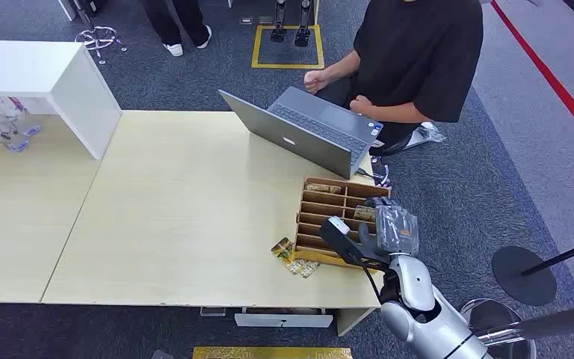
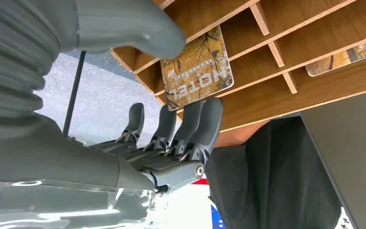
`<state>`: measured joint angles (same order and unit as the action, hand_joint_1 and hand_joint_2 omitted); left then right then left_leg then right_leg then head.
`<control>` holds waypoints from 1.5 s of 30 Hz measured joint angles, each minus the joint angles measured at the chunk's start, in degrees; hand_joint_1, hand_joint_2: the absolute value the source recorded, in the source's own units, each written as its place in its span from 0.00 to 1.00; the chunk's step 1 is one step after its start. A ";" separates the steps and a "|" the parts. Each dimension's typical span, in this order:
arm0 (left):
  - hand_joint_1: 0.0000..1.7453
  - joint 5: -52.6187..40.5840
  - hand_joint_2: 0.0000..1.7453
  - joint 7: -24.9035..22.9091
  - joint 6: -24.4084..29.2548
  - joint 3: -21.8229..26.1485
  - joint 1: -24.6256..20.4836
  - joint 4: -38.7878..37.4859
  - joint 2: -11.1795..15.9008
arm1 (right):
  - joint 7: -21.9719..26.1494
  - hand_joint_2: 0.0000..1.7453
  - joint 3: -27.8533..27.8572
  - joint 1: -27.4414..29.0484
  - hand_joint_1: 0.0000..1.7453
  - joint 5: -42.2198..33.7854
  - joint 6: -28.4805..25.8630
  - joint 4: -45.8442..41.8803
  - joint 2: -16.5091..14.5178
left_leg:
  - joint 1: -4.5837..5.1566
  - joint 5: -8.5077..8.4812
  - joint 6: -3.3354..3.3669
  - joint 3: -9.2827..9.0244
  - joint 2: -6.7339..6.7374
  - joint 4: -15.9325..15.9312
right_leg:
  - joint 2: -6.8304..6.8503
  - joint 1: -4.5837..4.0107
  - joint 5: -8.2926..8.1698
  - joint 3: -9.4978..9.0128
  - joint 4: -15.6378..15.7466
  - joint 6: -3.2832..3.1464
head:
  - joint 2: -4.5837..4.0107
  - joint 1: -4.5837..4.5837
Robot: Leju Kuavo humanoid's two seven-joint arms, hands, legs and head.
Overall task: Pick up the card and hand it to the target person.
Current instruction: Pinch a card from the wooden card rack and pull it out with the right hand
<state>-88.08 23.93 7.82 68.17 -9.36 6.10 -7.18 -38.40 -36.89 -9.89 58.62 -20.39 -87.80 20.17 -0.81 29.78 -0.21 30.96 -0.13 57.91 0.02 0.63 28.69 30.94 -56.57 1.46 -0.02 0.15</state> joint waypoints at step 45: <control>0.00 0.00 0.00 -0.62 0.61 -0.96 -0.36 0.00 -0.49 | -0.24 1.00 -0.76 0.00 0.76 3.77 0.72 0.00 0.17 | 0.00 0.00 0.00 0.00 0.00 0.00 | 0.00 0.00 0.00 0.00 0.00 0.00 | 0.00 0.00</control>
<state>-88.08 23.32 8.44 67.22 -9.72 6.10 -7.67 -38.64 -37.65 -9.89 62.39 -19.67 -87.80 20.35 -0.81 29.78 -0.21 30.96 -0.13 57.92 0.02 0.63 28.69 30.94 -56.57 1.46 -0.02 0.15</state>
